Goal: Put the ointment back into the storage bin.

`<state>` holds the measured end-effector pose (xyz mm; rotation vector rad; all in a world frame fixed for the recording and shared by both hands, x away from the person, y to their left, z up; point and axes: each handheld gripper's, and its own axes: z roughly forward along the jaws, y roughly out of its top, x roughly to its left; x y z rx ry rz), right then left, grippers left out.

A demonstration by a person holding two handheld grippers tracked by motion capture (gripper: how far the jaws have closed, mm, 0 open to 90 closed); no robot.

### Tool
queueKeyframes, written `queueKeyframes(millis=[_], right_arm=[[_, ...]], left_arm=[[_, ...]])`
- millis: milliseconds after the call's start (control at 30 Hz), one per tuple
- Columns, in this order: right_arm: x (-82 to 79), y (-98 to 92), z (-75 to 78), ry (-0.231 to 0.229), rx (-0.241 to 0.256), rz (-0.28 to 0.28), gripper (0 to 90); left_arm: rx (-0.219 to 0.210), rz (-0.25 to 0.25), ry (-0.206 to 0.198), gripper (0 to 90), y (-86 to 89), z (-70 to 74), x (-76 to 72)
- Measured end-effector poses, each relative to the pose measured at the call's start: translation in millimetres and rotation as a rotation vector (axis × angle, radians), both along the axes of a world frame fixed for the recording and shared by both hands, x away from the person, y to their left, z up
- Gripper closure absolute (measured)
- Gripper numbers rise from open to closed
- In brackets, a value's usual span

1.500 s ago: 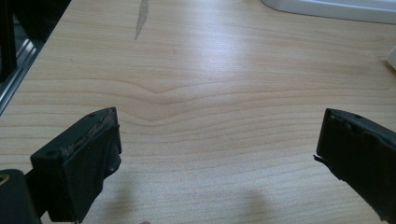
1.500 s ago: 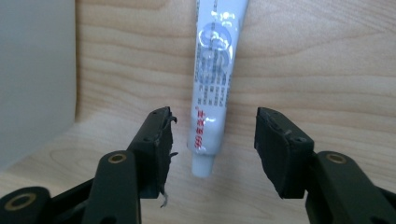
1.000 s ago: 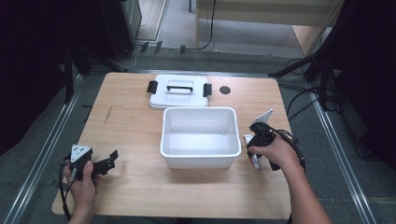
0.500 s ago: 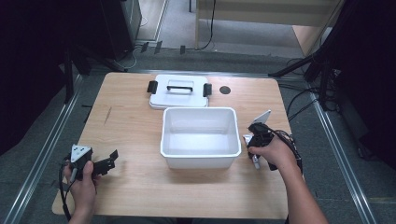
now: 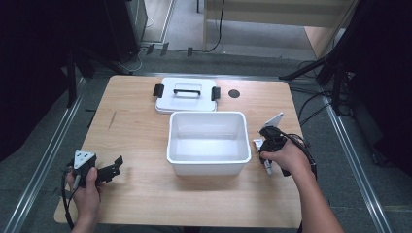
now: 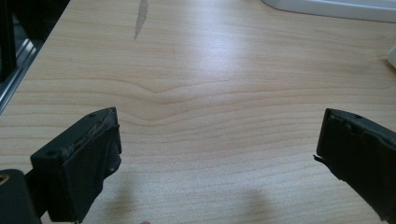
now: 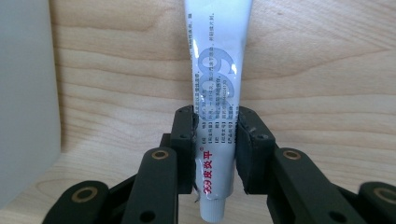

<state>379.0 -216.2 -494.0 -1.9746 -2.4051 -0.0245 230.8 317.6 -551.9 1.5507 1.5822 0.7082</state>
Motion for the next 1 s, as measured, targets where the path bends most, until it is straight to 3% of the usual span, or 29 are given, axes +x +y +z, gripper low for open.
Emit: queueKeyframes(millis=[1000], right_arm=[[6.2, -7.0, 71.5, -0.056, 0.002, 0.011, 72.1]], left_arm=[[-0.005, 0.003, -0.002, 0.6, 0.1, -0.1, 0.0]])
